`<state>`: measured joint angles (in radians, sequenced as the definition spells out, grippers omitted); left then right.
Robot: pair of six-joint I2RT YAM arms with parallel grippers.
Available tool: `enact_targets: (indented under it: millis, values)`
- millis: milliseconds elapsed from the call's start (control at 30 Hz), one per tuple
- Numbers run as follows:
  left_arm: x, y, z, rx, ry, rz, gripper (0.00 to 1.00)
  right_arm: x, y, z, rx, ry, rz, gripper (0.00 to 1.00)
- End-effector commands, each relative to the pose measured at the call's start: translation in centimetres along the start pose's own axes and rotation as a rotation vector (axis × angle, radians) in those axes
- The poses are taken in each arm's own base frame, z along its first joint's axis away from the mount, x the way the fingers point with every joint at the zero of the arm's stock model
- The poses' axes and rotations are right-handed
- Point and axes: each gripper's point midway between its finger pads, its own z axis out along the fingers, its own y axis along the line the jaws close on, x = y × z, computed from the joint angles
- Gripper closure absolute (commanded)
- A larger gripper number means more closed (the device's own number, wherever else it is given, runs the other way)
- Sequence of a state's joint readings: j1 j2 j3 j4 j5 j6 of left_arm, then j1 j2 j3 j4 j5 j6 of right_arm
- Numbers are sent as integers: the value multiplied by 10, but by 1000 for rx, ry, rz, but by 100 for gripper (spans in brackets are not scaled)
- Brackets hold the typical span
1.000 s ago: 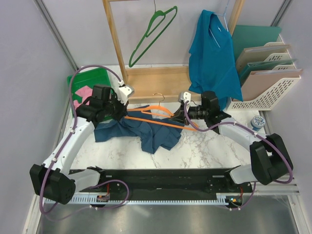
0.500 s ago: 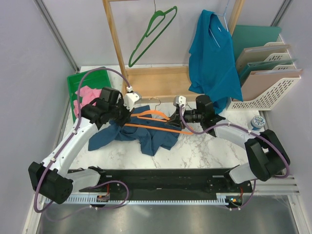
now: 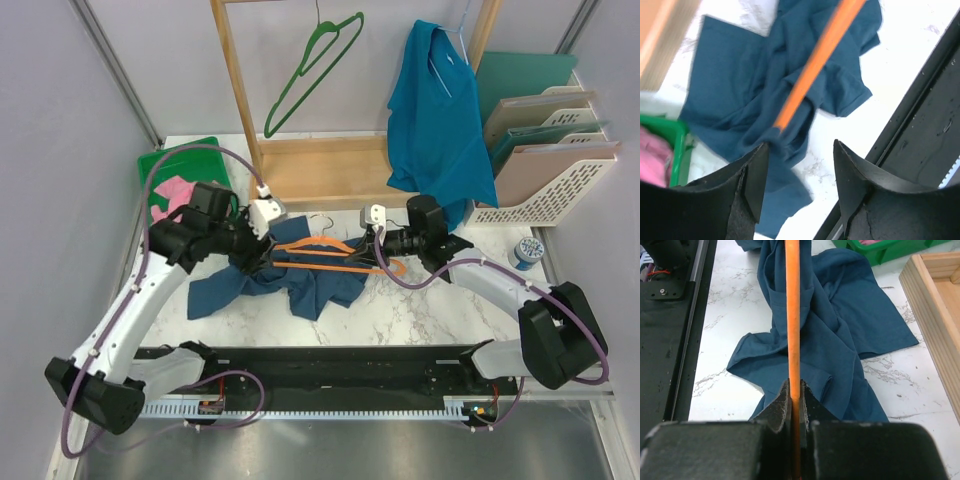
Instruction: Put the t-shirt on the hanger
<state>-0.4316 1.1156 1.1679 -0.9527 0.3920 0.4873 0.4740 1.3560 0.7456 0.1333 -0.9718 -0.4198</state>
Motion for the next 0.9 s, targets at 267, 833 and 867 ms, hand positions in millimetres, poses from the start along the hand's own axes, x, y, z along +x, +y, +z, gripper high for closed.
enact_targets:
  millis: [267, 833, 867]
  values:
    - [9, 38, -62, 5, -86, -137, 43, -14, 11, 3, -83, -24, -137, 100]
    - [75, 2, 10, 130, 289, -477, 39, -3, 19, -5, 2, 32, -414, 100]
    - [76, 3, 12, 116, 302, -468, 39, -2, 19, -6, 7, 35, -417, 100]
